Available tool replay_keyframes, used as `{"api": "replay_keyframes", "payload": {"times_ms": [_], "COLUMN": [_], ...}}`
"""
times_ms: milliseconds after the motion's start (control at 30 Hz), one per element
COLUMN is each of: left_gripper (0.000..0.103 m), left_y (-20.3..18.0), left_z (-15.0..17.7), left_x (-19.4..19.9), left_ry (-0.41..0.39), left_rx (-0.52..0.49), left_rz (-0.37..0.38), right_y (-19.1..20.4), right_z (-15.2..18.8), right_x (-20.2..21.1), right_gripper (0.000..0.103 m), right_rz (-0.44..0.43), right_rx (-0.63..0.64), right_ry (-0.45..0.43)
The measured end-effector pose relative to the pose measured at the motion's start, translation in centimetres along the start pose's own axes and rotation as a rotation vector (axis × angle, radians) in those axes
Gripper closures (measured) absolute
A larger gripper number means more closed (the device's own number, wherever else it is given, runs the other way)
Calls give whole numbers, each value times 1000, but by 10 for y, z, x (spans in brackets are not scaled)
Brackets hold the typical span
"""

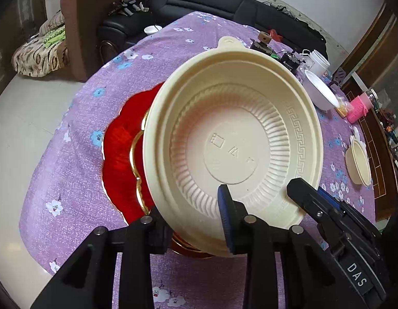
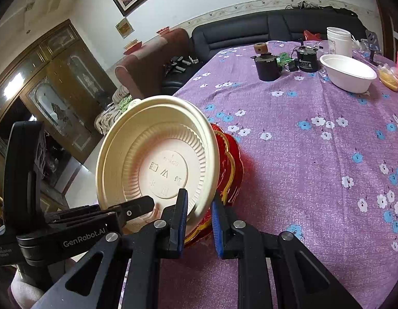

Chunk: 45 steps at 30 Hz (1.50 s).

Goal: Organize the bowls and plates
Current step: 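Carry the cream bowl onto the red stack and release it, then withdraw the right tool from the stack toward the other cream bowl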

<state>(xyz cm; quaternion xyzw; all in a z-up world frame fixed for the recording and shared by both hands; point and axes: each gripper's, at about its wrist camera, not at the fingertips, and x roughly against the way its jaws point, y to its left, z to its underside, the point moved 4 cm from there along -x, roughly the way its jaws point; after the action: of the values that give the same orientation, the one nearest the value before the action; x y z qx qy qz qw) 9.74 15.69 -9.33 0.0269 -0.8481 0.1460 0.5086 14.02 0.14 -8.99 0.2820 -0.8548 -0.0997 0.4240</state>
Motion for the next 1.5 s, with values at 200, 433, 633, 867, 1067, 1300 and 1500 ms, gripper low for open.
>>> {"api": "replay_keyframes", "payload": {"times_ms": [200, 433, 633, 867, 1067, 1300, 1500], "left_gripper": [43, 36, 34, 30, 26, 22, 22], "left_y": [0, 0, -3, -7, -14, -31, -55], "left_z": [-2, -1, 3, 13, 33, 52, 62], "left_x": [9, 23, 44, 67, 93, 119, 131], "left_ry": [-28, -77, -138, -222, -290, -391, -442], "left_rx": [-2, -14, -20, -24, -35, -61, -128], "left_rz": [9, -10, -14, -26, -70, -133, -167], "right_y": [5, 10, 11, 13, 11, -14, -39], "right_z": [3, 4, 2, 1, 4, 25, 37], "right_x": [-3, -3, 1, 13, 44, 89, 139], "right_gripper": [83, 82, 70, 62, 59, 54, 42], "right_rz": [19, 59, 62, 67, 85, 67, 131], "right_rx": [17, 49, 48, 45, 43, -42, -96], "right_ry": [0, -21, -53, -104, -186, -238, -335]}}
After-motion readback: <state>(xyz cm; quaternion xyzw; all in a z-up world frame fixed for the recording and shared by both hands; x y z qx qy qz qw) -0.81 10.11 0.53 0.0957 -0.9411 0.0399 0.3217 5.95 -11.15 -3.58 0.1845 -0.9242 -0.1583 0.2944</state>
